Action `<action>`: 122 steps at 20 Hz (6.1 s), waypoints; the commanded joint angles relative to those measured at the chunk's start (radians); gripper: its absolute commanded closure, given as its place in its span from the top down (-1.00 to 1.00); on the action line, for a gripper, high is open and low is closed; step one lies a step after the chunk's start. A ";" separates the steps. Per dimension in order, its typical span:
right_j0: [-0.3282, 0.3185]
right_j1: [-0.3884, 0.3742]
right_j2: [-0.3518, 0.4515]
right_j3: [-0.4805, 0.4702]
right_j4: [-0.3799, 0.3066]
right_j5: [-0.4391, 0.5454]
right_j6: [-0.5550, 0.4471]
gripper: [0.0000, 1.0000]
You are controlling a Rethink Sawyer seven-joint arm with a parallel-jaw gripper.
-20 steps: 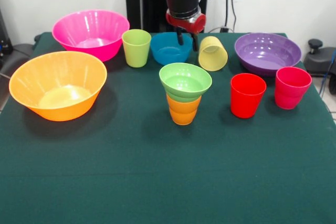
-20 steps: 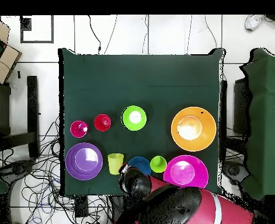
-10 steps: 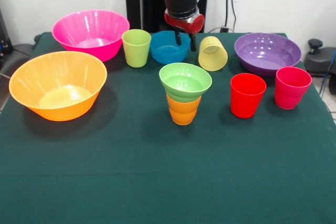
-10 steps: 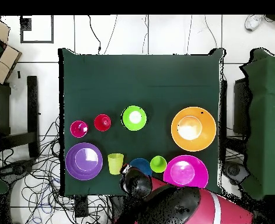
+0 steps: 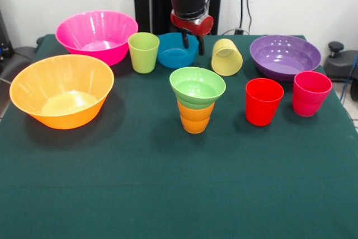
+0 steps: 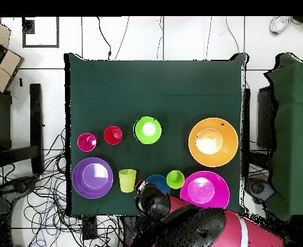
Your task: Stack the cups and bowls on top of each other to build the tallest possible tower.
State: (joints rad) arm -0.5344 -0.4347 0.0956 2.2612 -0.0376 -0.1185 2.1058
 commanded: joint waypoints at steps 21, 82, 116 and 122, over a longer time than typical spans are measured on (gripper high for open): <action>0.034 0.031 0.036 -0.142 0.011 -0.043 0.125 1.00; 0.007 -0.052 0.086 -0.107 0.022 0.014 0.137 -1.00; 0.054 -0.156 0.065 -0.097 0.086 0.164 0.131 -1.00; 0.013 -0.139 0.061 -0.009 0.034 0.079 0.148 -1.00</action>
State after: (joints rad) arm -0.5069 -0.5823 0.0872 2.2452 -0.0140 -0.0720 2.1058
